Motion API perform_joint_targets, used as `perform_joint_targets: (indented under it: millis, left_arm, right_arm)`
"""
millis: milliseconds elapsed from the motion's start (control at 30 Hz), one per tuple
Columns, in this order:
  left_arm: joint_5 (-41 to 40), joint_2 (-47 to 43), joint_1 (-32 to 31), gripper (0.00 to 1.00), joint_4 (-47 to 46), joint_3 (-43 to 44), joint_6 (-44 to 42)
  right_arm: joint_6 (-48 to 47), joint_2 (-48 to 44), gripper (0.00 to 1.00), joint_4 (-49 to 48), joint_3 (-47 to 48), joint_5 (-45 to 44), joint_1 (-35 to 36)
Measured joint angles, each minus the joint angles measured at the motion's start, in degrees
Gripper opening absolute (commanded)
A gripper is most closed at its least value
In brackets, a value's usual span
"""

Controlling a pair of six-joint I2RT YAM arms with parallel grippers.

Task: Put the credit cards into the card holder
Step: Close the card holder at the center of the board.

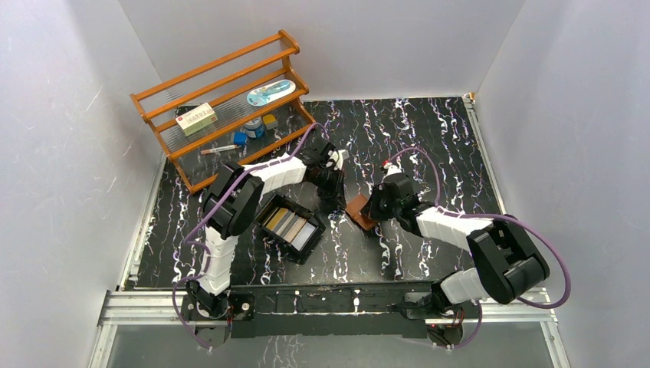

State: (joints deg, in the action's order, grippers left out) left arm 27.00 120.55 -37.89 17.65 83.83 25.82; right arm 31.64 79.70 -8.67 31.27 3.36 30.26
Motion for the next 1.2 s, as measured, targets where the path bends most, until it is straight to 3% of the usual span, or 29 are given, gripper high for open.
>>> perform_joint_targets:
  millis: [467, 567, 733, 867, 967, 1133, 1200]
  left_arm:
    - [0.59, 0.13, 1.44, 0.01, 2.38, 1.75, -1.55]
    - [0.87, 0.13, 1.46, 0.15, 2.64, 2.08, -1.70]
    - [0.83, 0.13, 2.29, 0.28, 2.86, 3.45, -1.81]
    - [0.74, -0.07, 3.10, 0.33, 3.23, 4.52, -1.75]
    - [-0.35, -1.07, 3.98, 0.35, 4.96, 5.20, -1.84]
    - [-4.92, -6.43, 5.29, 0.43, 9.90, 7.93, -3.21]
    - [-7.26, -10.25, 5.66, 0.54, 11.52, 9.16, -4.07]
  right_arm:
    - [5.92, 0.92, 0.00, -3.91, -1.05, -5.57, 3.23]
    - [6.08, 0.92, 0.04, -2.14, 0.04, -6.03, 3.39]
    - [4.09, 1.05, 0.17, 3.48, 3.32, -7.45, 3.34]
    - [0.72, 2.10, 0.37, 8.52, 6.58, -7.41, 1.86]
    - [-1.22, 1.70, 0.46, 13.51, 10.03, -7.67, 0.81]
    - [-2.86, -5.46, 0.71, 20.90, 15.52, -7.74, 0.59]
    - [-3.87, -9.18, 0.96, 23.91, 19.32, -7.78, 0.59]
